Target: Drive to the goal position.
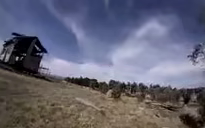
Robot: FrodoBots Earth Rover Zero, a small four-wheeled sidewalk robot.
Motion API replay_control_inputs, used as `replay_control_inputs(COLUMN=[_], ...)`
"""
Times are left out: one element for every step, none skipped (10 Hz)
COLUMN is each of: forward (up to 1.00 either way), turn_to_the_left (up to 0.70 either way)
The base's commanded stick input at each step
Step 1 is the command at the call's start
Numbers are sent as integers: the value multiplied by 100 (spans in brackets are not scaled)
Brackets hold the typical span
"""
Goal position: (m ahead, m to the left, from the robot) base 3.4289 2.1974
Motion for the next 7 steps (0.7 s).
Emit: replay_control_inputs(forward=[70, 70, 70, 70, 70, 70, 70], turn_to_the_left=[0, 0, 0, 9, 23, 27, 27])
